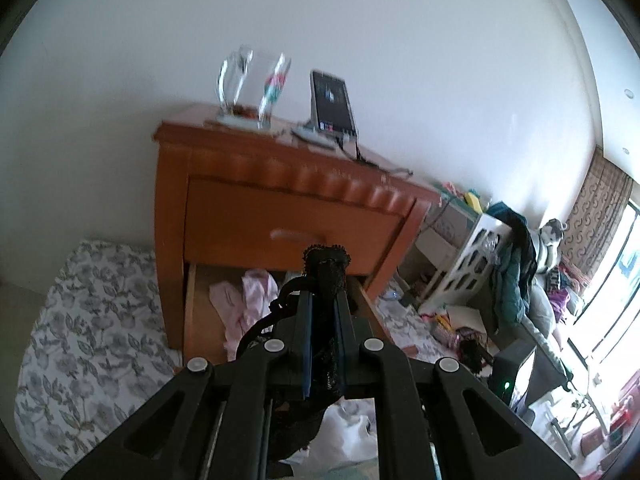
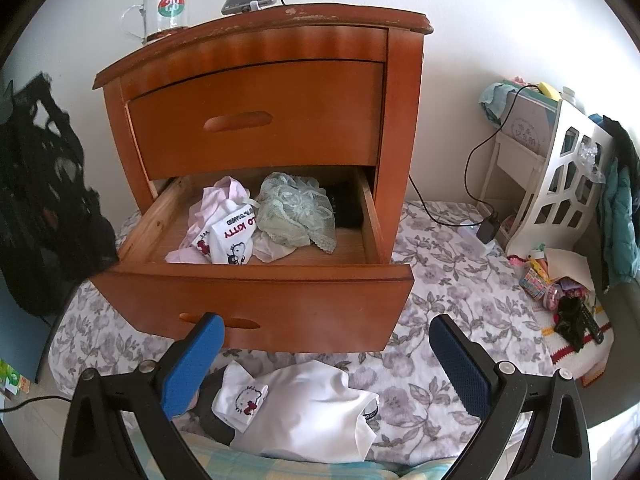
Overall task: Take underwear out of drawer
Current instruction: 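Lift the black lace cloth out of the drawer and carry it over the bed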
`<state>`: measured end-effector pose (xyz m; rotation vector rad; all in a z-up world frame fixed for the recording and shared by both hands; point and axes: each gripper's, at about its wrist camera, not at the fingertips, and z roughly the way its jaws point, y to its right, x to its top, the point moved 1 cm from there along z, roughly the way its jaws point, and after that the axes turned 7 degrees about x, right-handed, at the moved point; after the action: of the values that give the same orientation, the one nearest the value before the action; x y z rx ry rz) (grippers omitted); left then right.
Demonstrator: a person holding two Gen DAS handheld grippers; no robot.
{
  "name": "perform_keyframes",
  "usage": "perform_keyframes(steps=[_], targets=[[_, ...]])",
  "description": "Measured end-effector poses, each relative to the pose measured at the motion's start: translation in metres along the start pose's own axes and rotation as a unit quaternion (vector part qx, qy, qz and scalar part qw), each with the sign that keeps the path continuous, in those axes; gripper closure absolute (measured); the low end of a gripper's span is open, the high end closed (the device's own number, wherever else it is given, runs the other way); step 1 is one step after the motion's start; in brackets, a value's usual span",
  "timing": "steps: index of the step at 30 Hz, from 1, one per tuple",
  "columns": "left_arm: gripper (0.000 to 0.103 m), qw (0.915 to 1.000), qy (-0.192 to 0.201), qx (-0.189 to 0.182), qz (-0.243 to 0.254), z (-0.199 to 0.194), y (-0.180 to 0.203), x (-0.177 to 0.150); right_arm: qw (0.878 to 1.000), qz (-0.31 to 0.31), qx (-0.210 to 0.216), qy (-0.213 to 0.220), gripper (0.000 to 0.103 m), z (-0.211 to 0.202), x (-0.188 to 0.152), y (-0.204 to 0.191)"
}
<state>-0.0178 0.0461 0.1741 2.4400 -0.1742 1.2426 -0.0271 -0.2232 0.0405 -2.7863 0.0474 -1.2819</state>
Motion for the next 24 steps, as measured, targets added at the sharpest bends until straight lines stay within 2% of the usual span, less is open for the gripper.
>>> perform_keyframes(steps=[11,19,24], targets=[[0.094,0.9969,-0.077,-0.011,-0.014,0.039,0.0,-0.042,1.0,0.0,-0.001,-0.008,0.0,0.007,-0.002,0.001],[0.094,0.9914,-0.128,-0.012,-0.025,0.064,-0.002,-0.072,1.0,-0.001,-0.001,-0.012,0.0,0.009,-0.004,0.0],[0.094,0.9867,-0.16,0.0,-0.026,0.082,-0.003,-0.091,1.0,0.003,-0.001,-0.015,0.0,0.012,-0.006,0.002]])
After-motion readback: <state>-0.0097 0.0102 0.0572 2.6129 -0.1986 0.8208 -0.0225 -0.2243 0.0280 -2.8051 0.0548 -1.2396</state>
